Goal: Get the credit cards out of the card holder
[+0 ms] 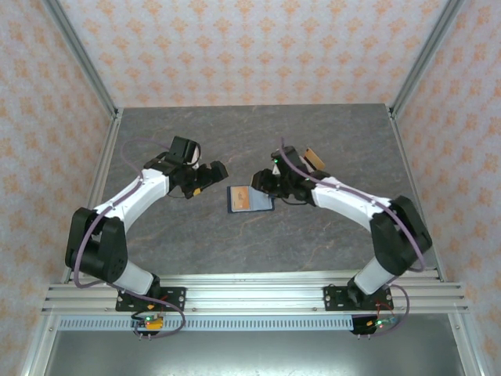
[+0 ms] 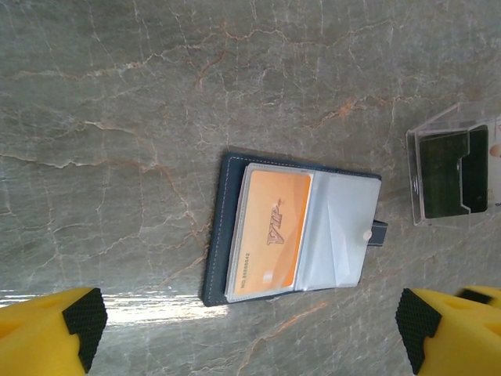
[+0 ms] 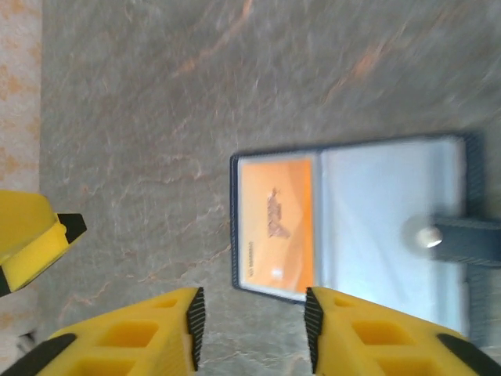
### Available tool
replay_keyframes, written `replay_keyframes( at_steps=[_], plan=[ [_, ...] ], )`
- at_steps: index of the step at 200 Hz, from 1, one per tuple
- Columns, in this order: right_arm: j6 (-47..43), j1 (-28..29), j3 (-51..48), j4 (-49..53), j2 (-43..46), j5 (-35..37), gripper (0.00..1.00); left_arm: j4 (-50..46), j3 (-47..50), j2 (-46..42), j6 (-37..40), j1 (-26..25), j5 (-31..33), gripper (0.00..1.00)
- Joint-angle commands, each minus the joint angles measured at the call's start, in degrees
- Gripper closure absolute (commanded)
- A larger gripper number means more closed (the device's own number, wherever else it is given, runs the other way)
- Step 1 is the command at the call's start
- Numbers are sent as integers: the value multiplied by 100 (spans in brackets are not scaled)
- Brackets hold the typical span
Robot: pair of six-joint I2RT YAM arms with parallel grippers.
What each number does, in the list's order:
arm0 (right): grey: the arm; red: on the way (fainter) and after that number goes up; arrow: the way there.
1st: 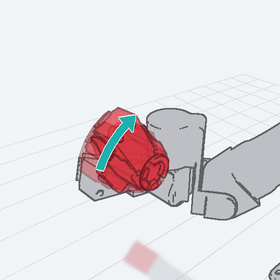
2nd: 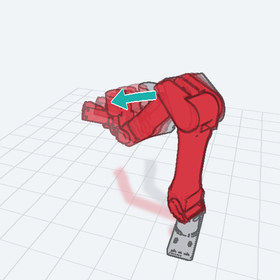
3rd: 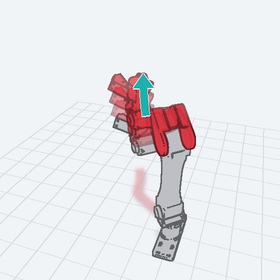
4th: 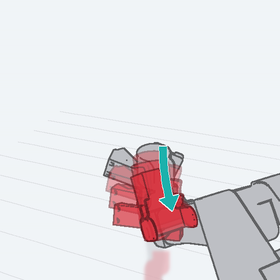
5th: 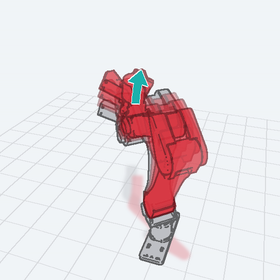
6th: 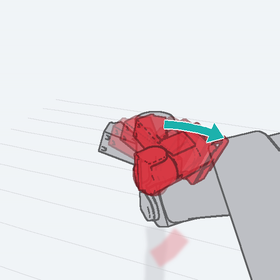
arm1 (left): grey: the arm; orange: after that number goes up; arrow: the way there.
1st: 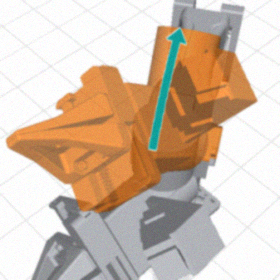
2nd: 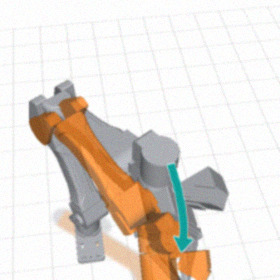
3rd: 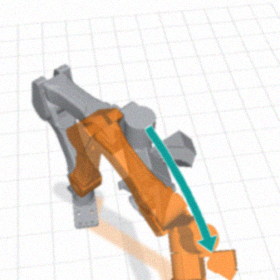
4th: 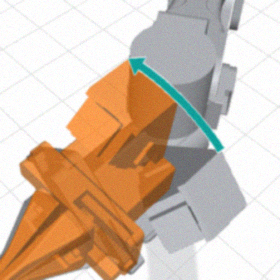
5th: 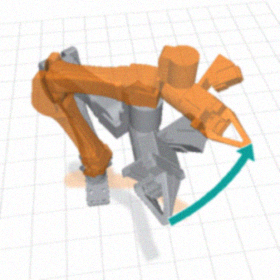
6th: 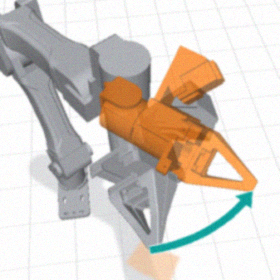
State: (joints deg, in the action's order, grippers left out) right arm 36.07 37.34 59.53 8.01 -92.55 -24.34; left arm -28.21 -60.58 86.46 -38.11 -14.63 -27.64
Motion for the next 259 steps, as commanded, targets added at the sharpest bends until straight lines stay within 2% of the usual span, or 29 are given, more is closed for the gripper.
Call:
replay_keyframes(
  at_steps=[1, 22, 38, 72, 118, 208, 259],
  plan=[
    [950, 162, -82, -599, -358, -52, 64, 141, 107, 103, -96, -60, -132, 5],
    [1192, 236, -69, -668, -639, -49, 68, 214, 123, 201, -139, -159, -154, 8],
    [1235, 254, -27, -679, -837, -148, 75, 309, 117, 325, -196, -279, -180, 10],
    [1203, 256, 12, -577, -1010, -93, 81, 483, 13, 636, -265, -490, -274, 19],
    [1139, 257, 180, -350, -1311, -36, 81, 722, -6, 918, -367, -564, -452, 30],
    [1000, 256, 252, -317, -1502, -130, 81, 981, -72, 1430, -468, -674, -505, 59],
    [887, 256, 262, -285, -1512, -150, 81, 1076, -43, 1670, -505, -672, -498, 67]
  ],
)
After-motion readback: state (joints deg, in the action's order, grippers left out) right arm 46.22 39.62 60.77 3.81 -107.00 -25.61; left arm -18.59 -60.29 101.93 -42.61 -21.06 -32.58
